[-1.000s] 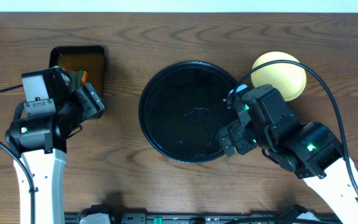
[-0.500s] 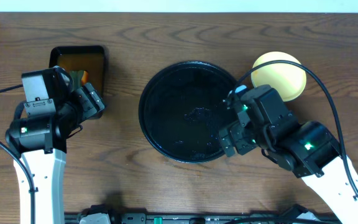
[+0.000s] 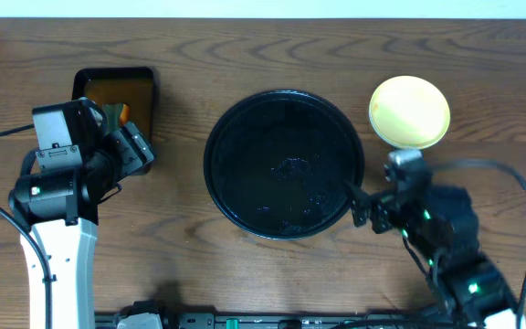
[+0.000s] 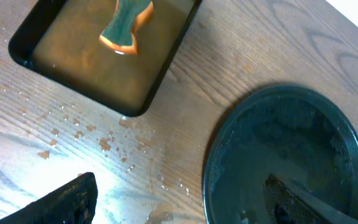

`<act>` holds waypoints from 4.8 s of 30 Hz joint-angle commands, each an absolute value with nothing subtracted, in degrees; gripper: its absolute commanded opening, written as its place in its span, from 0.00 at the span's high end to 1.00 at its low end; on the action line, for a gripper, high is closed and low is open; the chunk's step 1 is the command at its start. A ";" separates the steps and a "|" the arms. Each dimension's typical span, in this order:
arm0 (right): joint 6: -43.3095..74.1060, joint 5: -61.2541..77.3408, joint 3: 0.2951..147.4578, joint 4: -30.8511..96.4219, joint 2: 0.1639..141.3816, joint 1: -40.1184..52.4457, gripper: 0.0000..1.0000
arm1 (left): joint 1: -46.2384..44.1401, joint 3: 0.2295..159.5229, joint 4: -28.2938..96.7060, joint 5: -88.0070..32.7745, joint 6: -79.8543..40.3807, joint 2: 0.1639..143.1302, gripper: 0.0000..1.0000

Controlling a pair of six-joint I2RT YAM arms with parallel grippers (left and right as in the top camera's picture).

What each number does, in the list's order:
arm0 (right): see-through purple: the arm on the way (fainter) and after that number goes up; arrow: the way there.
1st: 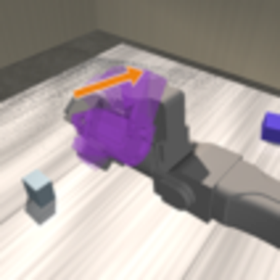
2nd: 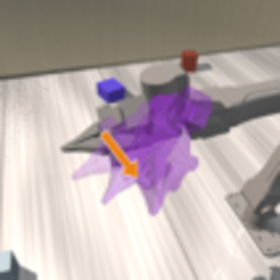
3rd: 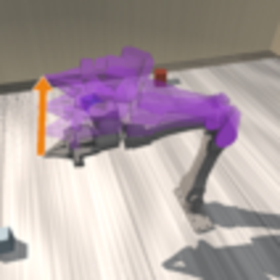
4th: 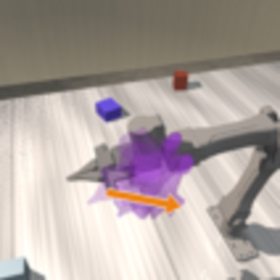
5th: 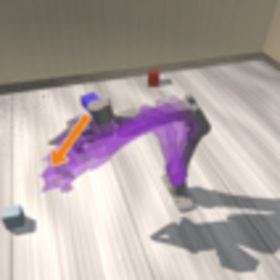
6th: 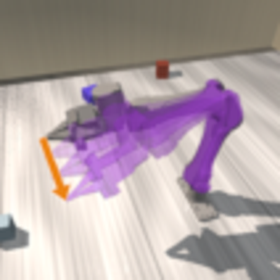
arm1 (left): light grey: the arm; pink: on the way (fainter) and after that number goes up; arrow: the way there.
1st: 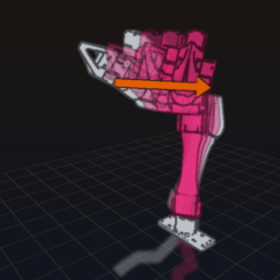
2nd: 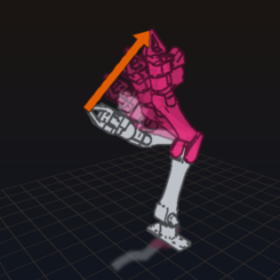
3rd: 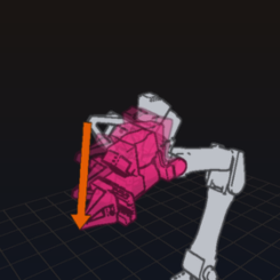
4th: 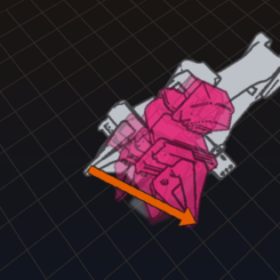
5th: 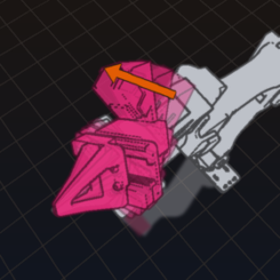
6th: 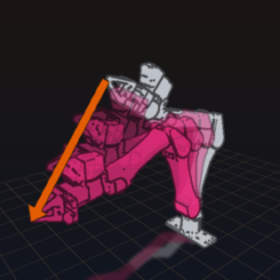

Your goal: Clean dirty plates on tray and stack at the side

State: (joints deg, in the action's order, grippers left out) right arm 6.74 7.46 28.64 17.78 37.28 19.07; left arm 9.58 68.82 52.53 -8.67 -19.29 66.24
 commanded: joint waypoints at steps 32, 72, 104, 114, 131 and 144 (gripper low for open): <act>3.73 8.64 0.32 3.64 0.32 0.36 0.01 | 9.45 68.73 52.69 -8.56 -18.74 66.32 0.14; -0.27 9.06 0.32 3.55 0.34 0.40 0.01 | 9.45 68.73 52.69 -8.56 -18.74 66.32 0.14; -0.27 9.06 0.32 3.55 0.34 0.40 0.01 | 1.15 15.64 13.04 -11.14 -7.68 43.22 0.14; -0.27 9.06 0.32 3.53 0.34 0.40 0.01 | 1.15 2.66 -2.52 -11.16 -7.73 33.82 0.14; -0.27 9.06 0.32 3.53 0.38 0.40 0.01 | -0.62 0.23 3.46 -7.42 -7.53 24.05 0.14; -0.27 9.06 0.32 3.53 0.38 0.40 0.01 | -2.46 0.23 3.62 -7.46 -7.70 15.14 0.14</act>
State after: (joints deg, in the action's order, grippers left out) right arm 0.58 9.19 0.40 3.29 0.71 0.86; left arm -2.09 0.84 1.04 -7.14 -8.69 18.59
